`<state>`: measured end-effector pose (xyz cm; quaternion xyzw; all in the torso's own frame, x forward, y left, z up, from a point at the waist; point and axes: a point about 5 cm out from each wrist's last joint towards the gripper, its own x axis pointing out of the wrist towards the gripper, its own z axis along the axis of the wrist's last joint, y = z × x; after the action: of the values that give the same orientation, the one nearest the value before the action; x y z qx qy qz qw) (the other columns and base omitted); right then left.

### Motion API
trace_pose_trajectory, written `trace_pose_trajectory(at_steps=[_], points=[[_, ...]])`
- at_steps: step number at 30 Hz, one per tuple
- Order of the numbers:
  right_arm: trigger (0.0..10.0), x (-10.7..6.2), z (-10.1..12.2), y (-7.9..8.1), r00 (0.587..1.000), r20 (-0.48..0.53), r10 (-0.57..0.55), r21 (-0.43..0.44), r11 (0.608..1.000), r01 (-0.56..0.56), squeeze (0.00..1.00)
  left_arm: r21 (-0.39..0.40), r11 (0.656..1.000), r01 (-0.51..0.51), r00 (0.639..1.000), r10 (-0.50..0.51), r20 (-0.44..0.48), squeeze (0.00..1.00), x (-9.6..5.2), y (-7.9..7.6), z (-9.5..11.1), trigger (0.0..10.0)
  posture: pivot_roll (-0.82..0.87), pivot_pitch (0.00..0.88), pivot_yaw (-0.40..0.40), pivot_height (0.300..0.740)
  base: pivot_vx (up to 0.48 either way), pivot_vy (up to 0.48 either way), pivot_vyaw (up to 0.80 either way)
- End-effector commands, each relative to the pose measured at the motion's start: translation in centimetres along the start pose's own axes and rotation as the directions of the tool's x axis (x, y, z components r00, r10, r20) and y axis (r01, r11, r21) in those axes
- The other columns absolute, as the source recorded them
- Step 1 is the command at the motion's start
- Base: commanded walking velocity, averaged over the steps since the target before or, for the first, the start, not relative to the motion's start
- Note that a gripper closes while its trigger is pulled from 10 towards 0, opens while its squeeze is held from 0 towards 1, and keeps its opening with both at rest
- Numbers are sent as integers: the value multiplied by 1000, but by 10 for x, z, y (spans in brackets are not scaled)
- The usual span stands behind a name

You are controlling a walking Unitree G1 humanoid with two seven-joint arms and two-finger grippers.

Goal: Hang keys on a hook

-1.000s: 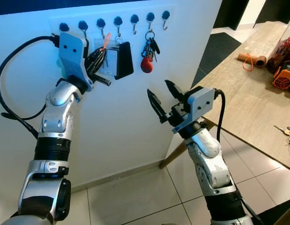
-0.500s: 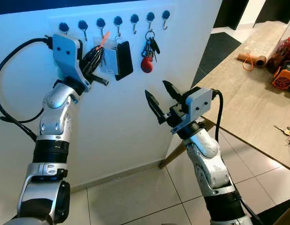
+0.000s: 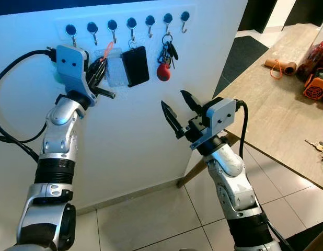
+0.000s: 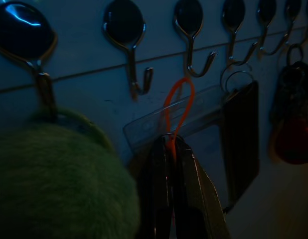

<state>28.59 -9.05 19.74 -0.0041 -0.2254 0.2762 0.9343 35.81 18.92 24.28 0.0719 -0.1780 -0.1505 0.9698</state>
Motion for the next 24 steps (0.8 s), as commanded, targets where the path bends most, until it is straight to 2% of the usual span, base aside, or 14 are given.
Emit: trace_pose_trajectory(at_steps=[1,2,4,7,10,11,24], points=[[10000,-2,2,1,1000,3,4,2,1000,-4,0,31,999,-24,1000,24,-1,0,-2,8,1,10000,28,73,-18,740,0,0,0],[10000,-2,2,1,1000,6,2,3,1000,-2,0,18,1000,-24,998,23,56,0,-3,7,6,10000,28,75,-17,740,0,0,0],[10000,-2,2,1,1000,6,2,3,1000,-2,0,18,1000,-24,998,23,56,0,-3,7,6,10000,28,75,-17,740,0,0,0],[10000,-3,3,1,1000,9,1,4,1000,-1,0,6,1000,-18,991,17,135,0,-5,5,14,10000,29,77,-18,740,0,0,0],[10000,-3,3,1,1000,9,2,4,1000,-2,0,-6,1000,-1,985,2,172,0,-6,3,17,10000,29,77,-19,740,0,0,0],[10000,-3,3,1,1000,9,3,5,1000,-3,0,-17,999,28,980,-25,198,0,-9,-2,19,10000,29,79,-19,740,0,0,0],[10000,-3,3,1,1000,7,5,5,1000,-5,0,-3,995,103,975,-100,197,0,-12,-15,13,10000,29,82,-20,740,0,0,0]])
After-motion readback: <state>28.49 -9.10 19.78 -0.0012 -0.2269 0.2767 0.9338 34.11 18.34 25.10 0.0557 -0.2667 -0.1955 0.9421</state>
